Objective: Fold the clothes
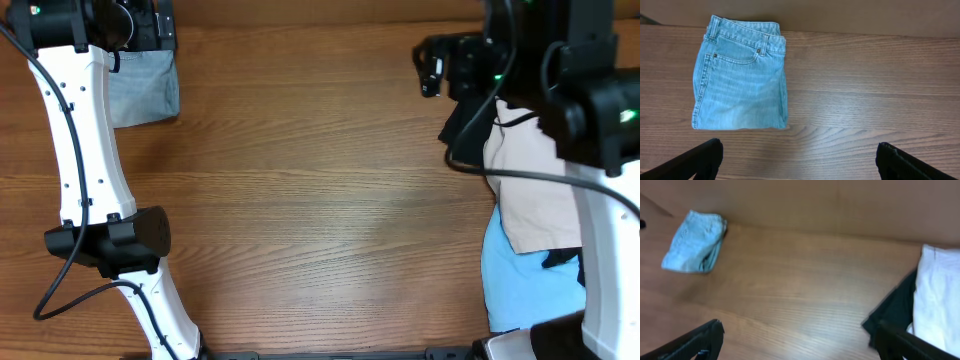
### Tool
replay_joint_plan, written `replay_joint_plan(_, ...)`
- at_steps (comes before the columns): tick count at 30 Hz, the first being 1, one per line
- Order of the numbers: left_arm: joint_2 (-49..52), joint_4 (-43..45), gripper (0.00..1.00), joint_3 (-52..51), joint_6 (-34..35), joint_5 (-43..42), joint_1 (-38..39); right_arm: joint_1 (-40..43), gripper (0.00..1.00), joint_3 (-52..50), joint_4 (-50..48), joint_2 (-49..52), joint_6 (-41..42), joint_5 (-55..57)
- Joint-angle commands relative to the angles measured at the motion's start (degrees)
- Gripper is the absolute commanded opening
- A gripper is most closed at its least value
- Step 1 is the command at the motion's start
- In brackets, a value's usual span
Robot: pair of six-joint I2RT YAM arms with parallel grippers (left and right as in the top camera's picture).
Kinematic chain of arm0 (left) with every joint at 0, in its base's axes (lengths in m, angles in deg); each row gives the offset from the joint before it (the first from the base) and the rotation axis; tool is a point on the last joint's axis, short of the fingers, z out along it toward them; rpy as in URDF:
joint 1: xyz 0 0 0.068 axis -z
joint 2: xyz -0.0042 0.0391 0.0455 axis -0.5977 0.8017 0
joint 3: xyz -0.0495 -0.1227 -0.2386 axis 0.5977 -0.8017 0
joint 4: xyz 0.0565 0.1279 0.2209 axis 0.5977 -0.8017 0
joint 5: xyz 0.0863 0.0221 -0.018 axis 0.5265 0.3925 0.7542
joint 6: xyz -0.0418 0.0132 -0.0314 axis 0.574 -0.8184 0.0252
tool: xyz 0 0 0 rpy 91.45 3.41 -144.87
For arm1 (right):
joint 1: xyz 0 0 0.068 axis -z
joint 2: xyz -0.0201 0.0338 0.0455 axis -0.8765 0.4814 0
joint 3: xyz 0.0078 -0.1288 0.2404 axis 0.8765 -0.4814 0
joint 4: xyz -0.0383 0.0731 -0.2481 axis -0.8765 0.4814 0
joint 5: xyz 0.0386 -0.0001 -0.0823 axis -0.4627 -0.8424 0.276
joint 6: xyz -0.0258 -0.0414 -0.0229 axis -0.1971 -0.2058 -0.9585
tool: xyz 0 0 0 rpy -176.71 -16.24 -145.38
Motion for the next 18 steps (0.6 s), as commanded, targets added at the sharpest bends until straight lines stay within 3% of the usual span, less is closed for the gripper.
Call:
replay_joint_plan(1,0.0,0.0,1.0,-0.1,0.8,-0.8,0.2,-1.0,1.0,-5.3,-5.4,-5.3,0.0,3.9)
replay_joint_plan(7,0.0,0.0,1.0,-0.1,0.8,-0.8,0.2,-0.4,1.0,-27.6,-27.7,-18.3,0.0,3.5)
replay_joint_plan(18,0.0,0.0,1.0,-0.1,0.8,-0.8,0.2,6.8,1.0,-72.1,-52.7,-47.3,0.0,3.5)
